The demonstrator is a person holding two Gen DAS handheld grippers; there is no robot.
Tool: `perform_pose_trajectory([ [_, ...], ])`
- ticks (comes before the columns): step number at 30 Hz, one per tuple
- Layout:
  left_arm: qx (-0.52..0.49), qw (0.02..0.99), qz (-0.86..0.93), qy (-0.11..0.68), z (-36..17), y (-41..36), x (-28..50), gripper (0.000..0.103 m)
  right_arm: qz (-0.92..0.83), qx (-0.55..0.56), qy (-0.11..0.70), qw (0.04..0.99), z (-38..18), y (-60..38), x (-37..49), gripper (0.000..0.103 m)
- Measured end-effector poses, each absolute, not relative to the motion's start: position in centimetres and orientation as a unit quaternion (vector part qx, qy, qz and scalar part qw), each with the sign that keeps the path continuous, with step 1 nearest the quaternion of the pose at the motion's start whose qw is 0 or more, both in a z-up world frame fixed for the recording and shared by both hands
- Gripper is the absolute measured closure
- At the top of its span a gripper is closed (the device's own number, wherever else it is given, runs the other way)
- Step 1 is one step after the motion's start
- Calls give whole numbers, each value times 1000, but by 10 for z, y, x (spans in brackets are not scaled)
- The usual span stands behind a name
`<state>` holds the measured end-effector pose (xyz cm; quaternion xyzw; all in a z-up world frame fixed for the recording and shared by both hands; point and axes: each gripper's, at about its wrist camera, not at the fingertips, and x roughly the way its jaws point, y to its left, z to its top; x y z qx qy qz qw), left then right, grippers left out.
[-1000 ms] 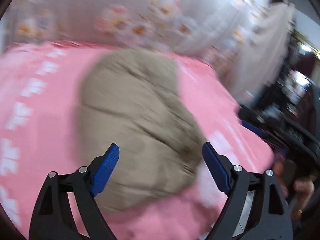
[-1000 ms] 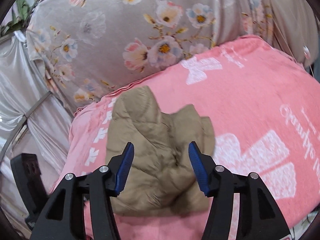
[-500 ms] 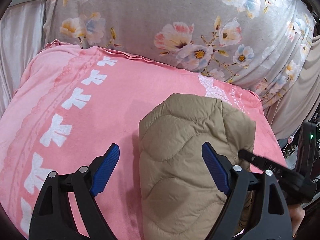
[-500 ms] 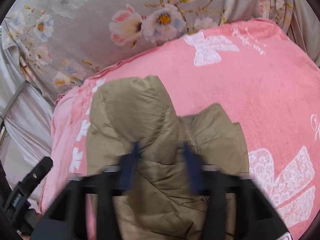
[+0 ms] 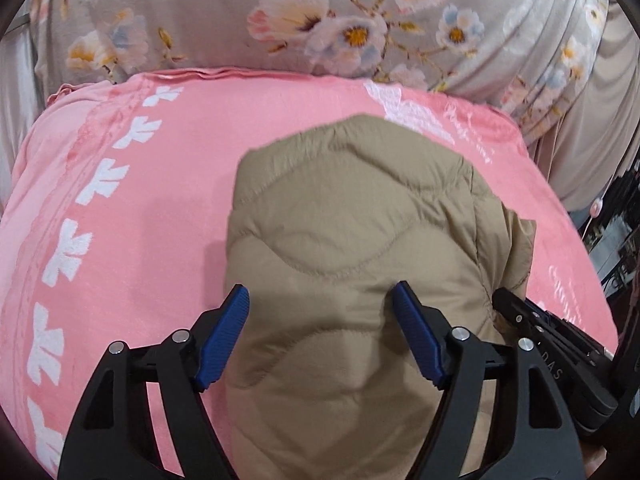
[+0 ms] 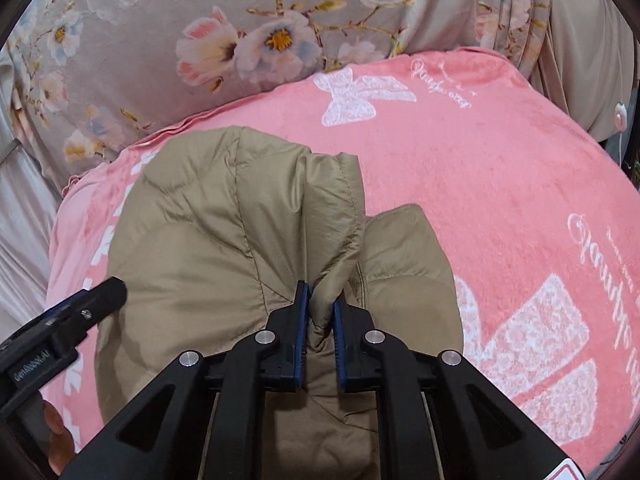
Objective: Fold large clothes
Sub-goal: 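Grasp the folded jacket bundle edge with both grippers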
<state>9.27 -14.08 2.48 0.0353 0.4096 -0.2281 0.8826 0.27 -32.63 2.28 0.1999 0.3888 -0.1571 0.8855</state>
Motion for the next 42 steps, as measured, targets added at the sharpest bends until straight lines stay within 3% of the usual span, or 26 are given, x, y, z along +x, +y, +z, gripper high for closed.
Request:
perform_pose_trajectory([
  [14, 85, 890, -195, 403, -10, -177, 97, 21, -147, 218, 390, 882, -30, -348, 7, 89],
  [42, 110, 900, -174, 385, -37, -192, 96, 11, -160, 218, 364, 891, -50, -346, 5, 89],
])
